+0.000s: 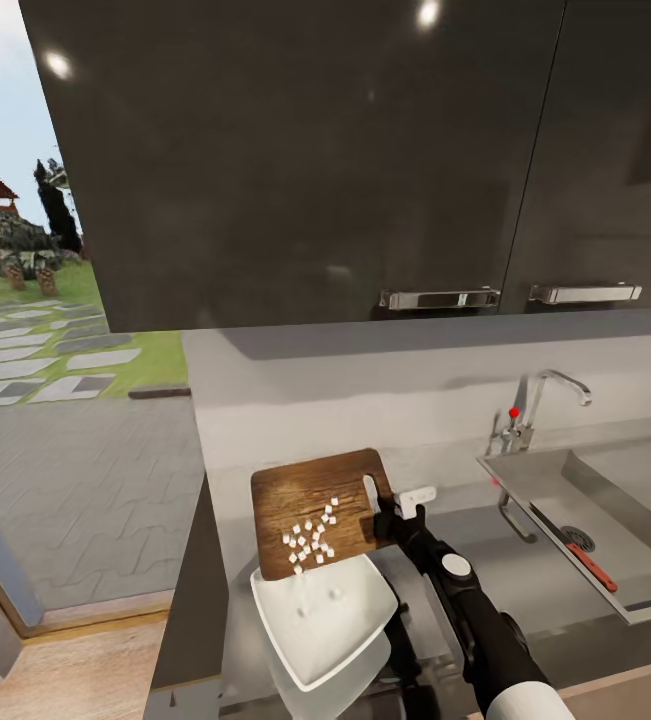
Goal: In the kitchen, take the Vidalia onion out of the sink, dice it on the chopping board with the paring knife, put the diced onion into the bowl on the countertop, then place both the paring knife and the chopping board into the sink.
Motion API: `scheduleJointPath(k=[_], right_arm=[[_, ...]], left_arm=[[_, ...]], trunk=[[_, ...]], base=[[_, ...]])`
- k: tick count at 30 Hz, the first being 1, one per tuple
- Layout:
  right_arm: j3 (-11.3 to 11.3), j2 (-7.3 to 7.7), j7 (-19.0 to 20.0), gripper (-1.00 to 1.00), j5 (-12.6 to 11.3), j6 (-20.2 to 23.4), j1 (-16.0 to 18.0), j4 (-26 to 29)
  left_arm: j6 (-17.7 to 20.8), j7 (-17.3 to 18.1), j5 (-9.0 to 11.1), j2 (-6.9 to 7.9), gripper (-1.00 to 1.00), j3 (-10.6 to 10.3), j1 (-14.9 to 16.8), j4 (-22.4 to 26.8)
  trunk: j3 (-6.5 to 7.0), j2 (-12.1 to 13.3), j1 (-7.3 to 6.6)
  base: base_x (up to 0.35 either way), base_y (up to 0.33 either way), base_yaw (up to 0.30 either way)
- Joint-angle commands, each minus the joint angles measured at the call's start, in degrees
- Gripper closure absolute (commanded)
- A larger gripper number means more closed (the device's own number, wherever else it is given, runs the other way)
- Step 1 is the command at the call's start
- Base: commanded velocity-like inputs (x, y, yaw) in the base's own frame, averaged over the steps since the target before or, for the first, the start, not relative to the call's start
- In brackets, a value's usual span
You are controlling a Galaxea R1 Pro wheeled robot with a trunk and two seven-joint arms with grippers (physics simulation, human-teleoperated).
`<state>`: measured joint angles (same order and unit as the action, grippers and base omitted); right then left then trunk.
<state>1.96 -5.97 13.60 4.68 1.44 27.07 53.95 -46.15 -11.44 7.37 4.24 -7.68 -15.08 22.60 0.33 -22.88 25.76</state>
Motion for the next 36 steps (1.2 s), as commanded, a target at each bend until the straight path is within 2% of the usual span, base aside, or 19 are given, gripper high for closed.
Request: scheduleJointPath(k=[1, 6, 31, 36], right_arm=[[-0.1, -0.02, 0.3, 1.00, 0.4, -0.6, 0.0, -0.4], [-0.1, 0.01, 0.3, 1.00, 0.5, -2.4, 0.0, -1.1], [-0.1, 0.08, 0.3, 1.00, 0.4, -3.5, 0.0, -1.1], [-0.1, 0.08, 0.1, 1.00, 0.4, -3.3, 0.0, -0.6]], left_arm=[[-0.1, -0.2, 0.6, 0.07, -1.00, -0.5, 0.0, 0.1], [-0.1, -0.2, 0.6, 0.07, -1.00, -0.5, 0.0, 0.1], [-0.1, -0.2, 0.6, 0.07, -1.00, -0.5, 0.0, 0.1], [-0.1, -0.2, 0.5, -0.46, -1.00, -0.5, 0.0, 0.1]], trunk=[[0.00, 0.0, 0.02], [0.00, 0.0, 0.02], [0.00, 0.0, 0.02], [0.00, 0.0, 0.02]], base=[[0.000, 0.000, 0.000], [0.000, 0.000, 0.000], [-0.001, -0.001, 0.000], [-0.176, -0.173, 0.000]])
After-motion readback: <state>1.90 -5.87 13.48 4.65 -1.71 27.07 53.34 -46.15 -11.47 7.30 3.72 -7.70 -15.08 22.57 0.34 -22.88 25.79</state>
